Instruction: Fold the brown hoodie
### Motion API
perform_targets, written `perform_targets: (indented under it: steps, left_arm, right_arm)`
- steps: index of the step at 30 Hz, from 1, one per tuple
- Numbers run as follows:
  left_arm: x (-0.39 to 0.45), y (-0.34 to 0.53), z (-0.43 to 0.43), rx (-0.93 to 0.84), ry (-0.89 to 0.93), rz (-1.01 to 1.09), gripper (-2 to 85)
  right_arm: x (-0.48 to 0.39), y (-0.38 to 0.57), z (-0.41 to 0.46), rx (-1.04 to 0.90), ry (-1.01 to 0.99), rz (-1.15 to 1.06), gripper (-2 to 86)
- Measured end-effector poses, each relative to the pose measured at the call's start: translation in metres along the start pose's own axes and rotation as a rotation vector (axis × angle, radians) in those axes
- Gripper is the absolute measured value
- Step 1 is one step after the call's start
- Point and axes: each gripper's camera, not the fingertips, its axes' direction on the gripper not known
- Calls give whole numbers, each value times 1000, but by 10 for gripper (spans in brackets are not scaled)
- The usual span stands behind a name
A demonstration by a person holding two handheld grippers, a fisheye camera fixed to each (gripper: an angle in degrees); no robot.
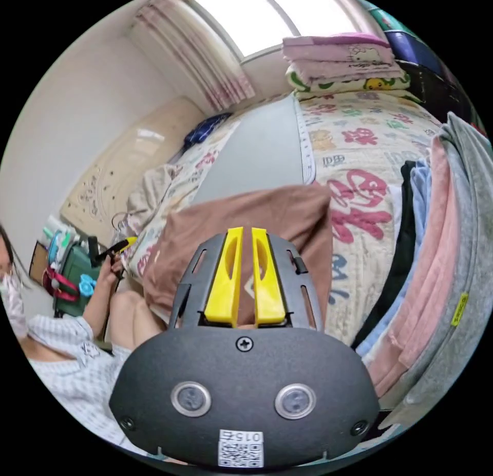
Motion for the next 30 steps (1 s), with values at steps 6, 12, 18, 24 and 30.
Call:
perform_targets:
  steps: [6,12,18,24,30]
  left_arm:
    - [-70,78,-6,-24,208,-202,102]
    - [-79,83,30,-146,235,-220,127]
    - [-52,97,82,-330,199,-156,146]
    - [-52,106,135,-377,181,-151,60]
    - [-64,116,137,-336,345,-173,10]
  right_arm:
    - [31,81,-13,-116,234,113,109]
    - [70,79,-12,-163,110,291,114]
    - [81,53,-6,-154,45,338,101]
    - [95,50,-17,-106,13,398,66]
    - [93,62,-50,-48,-27,359,16]
